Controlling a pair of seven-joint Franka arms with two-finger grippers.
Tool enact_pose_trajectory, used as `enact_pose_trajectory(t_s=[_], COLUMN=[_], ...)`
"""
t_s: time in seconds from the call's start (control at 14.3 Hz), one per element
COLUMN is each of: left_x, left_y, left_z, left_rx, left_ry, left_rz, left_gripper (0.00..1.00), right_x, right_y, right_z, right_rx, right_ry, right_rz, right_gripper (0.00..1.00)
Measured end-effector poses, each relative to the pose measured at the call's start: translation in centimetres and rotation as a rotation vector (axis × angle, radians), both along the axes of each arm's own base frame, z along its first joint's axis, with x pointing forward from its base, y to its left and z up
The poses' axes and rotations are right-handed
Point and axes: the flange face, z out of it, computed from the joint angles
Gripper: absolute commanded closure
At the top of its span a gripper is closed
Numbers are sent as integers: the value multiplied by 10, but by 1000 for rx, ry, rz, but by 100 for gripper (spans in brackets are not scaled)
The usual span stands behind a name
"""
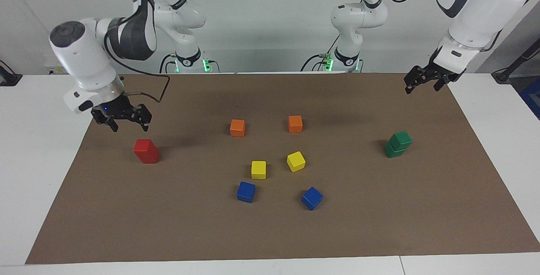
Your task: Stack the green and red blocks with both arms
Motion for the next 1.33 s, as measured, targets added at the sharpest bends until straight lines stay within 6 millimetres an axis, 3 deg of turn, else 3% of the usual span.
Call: enact_pose_trajectory(t_s=[0.21,0.42,0.63,1.33], left_x=[0,-1,-1,-2], left_y=[5,3,1,-19], left_z=[0,-1,-2,6], left_rx=[-1,-1,-1,-2], left_ry=[4,7,10,-4], left_rz=[-6,-13,-17,-67], left_gripper=[0,0,0,0], right_x=[-27,-39,-42,-44], right_y=[8,11,6,6], right_z=[68,96,104,92], right_rx=[-1,1,3,6], right_ry=[0,31,44,75], right_rz=[9,13,3,-25], right_gripper=[0,0,0,0])
